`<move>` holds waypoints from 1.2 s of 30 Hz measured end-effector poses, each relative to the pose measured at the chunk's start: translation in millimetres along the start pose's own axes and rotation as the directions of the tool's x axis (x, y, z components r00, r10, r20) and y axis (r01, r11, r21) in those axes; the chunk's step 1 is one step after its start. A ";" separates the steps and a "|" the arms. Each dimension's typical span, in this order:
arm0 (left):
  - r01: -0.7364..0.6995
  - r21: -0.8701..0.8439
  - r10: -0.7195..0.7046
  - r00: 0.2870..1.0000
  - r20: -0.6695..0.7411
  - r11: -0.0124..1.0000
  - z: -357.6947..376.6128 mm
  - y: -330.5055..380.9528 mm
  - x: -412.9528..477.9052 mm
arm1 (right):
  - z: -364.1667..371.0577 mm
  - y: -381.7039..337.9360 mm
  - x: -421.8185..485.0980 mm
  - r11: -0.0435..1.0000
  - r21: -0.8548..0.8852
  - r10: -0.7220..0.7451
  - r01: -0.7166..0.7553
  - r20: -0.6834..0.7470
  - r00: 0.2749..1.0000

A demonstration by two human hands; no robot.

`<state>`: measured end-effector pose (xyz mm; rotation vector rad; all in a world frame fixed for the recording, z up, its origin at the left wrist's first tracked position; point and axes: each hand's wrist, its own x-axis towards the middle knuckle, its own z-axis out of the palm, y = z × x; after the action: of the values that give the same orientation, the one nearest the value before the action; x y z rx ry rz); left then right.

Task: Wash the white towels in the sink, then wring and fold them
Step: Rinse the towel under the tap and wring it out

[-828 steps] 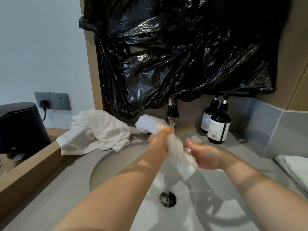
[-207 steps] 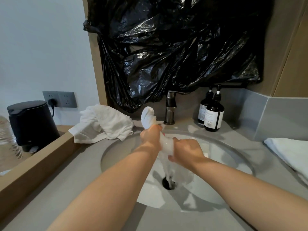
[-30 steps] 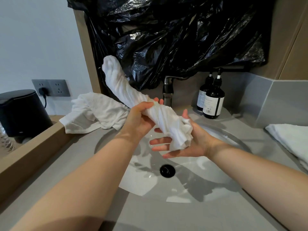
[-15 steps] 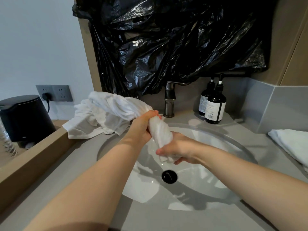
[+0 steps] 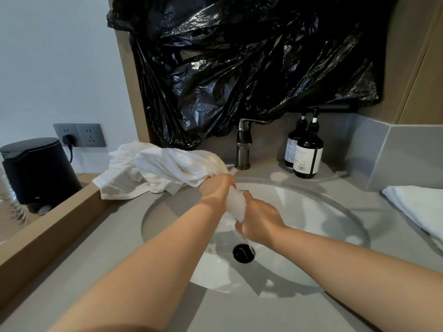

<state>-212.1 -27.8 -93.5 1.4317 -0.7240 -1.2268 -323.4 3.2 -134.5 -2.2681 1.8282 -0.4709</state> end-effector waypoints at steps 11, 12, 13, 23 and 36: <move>-0.022 -0.152 0.027 0.999 0.036 0.988 -4.2 13.0 -2.9 | -22.3 -3.0 -3.7 0.997 0.076 0.021 -0.022 0.006 1.000; -0.016 -0.198 0.025 0.999 0.043 0.980 -5.0 13.6 -2.2 | -26.1 -3.0 -5.0 0.993 0.113 0.019 -0.021 0.016 1.000; -0.015 -0.237 0.028 0.998 0.051 0.972 -5.3 13.3 -2.0 | -28.3 -3.8 -6.5 0.989 0.144 0.011 -0.016 0.035 0.999; -0.016 -0.220 0.014 1.000 -0.011 0.975 -3.0 4.1 4.1 | -13.7 -6.5 -2.0 0.954 -0.287 -0.101 0.083 -0.049 0.994; -0.073 0.291 0.098 0.993 -0.073 0.954 2.7 -16.8 4.4 | -1.8 1.6 -5.8 0.882 -0.453 -0.104 0.131 0.085 0.991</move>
<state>-216.4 -28.4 -110.5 1.6621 -0.9230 -1.0148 -326.6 8.6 -134.1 -2.6699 1.9405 0.0249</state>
